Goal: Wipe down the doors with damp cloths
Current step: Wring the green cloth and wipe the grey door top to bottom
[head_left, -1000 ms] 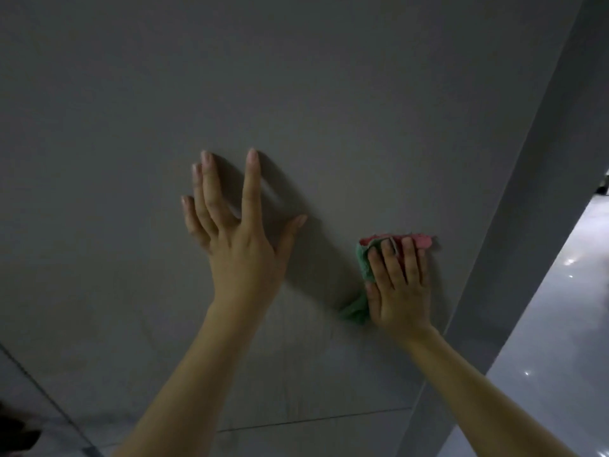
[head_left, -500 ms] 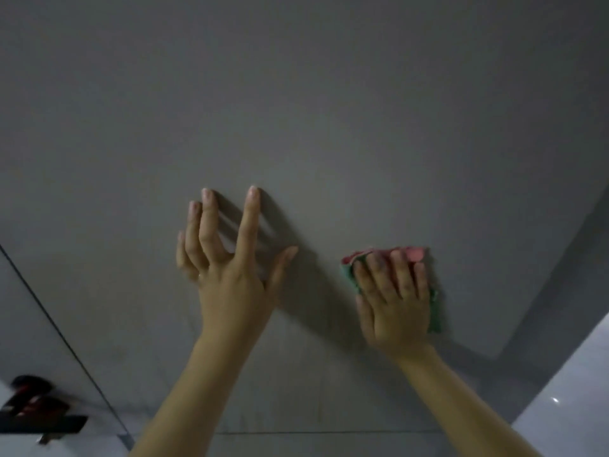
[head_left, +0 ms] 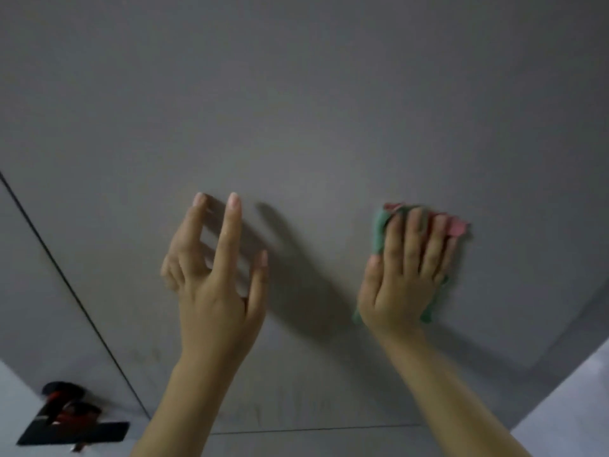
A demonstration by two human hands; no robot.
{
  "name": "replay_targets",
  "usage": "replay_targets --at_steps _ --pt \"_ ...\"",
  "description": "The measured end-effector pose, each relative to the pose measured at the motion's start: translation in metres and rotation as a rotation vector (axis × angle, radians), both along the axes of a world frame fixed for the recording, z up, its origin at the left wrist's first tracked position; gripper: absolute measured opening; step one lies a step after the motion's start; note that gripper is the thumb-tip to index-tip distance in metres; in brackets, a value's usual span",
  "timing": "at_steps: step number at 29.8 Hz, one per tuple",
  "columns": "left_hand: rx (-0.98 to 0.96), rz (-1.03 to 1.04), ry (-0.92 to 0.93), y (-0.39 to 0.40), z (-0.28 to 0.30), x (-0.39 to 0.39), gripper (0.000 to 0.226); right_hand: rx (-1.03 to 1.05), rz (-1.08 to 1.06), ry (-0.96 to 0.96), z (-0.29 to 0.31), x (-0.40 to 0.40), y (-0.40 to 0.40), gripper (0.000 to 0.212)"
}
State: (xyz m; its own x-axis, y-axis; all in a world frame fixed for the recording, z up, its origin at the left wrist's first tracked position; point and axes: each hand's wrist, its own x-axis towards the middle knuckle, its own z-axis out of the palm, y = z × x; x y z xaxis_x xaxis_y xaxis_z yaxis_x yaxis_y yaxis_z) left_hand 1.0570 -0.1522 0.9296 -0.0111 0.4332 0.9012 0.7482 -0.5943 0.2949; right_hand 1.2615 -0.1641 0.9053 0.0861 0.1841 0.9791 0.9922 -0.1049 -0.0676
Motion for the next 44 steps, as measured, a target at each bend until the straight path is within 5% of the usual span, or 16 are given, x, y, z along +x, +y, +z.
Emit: replay_targets --at_steps 2,9,15,21,28,34,40,44 --pt "-0.023 0.035 -0.013 0.006 -0.003 -0.02 0.055 0.062 -0.035 0.149 0.007 -0.034 0.013 0.053" --pt "-0.208 0.068 -0.077 0.017 -0.008 -0.073 0.063 -0.176 0.102 -0.313 -0.026 -0.07 0.012 0.042" --pt "-0.198 0.007 0.034 0.023 -0.015 -0.107 0.059 0.027 -0.042 0.112 0.002 -0.108 0.032 0.052" --pt "-0.189 0.059 0.127 0.025 -0.016 -0.118 0.06 -0.206 0.087 -0.32 -0.019 -0.117 0.022 0.042" --pt "-0.217 0.011 0.156 0.023 -0.015 -0.124 0.062 -0.018 -0.08 0.089 0.001 -0.146 0.036 0.054" --pt "-0.172 -0.075 0.141 0.021 -0.014 -0.136 0.058 -0.266 0.083 -0.523 -0.021 -0.135 0.028 0.051" --pt "-0.219 0.043 -0.017 0.027 -0.026 -0.168 0.061 -0.037 -0.014 -0.119 0.011 -0.173 0.052 0.052" --pt "-0.271 0.044 -0.048 0.033 -0.028 -0.18 0.061 -0.193 0.105 -0.45 -0.006 -0.204 0.054 0.05"
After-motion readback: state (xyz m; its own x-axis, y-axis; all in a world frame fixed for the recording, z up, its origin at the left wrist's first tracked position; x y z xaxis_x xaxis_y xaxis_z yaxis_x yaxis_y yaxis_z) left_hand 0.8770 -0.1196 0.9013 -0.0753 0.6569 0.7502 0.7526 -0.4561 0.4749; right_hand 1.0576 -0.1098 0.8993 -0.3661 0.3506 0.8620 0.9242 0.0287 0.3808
